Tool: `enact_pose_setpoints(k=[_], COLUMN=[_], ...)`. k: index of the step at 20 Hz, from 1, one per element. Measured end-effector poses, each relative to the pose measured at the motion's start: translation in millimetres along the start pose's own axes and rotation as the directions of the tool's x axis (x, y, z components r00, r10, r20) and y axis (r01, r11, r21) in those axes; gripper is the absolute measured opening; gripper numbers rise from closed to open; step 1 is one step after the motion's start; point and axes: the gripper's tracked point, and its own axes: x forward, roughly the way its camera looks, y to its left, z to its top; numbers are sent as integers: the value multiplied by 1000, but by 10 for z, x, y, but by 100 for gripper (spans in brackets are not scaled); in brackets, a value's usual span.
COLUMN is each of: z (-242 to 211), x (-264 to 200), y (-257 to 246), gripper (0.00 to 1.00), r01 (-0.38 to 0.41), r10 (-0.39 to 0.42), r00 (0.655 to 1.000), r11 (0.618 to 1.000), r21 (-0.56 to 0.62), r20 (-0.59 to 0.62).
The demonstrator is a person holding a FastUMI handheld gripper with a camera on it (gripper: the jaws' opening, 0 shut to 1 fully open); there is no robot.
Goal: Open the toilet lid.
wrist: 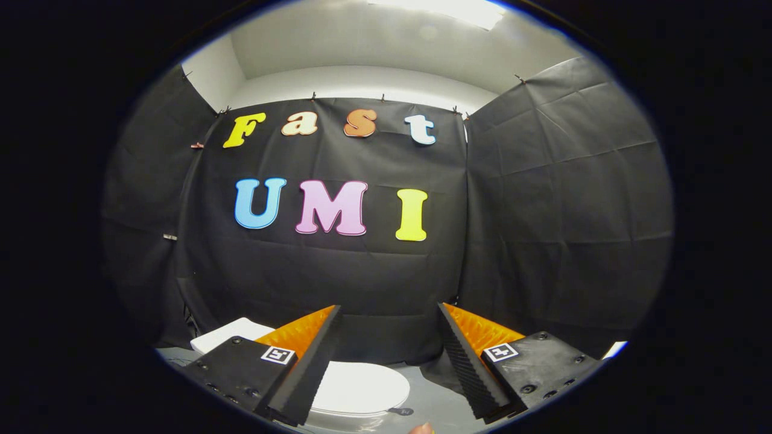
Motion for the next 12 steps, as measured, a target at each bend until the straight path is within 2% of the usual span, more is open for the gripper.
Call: enact_pose_setpoints(k=[12], z=[-582], x=[185], y=[-52], gripper=[98], r01=[17], r10=[-16], r00=[1000], r11=[999], r21=[-44], r20=[16])
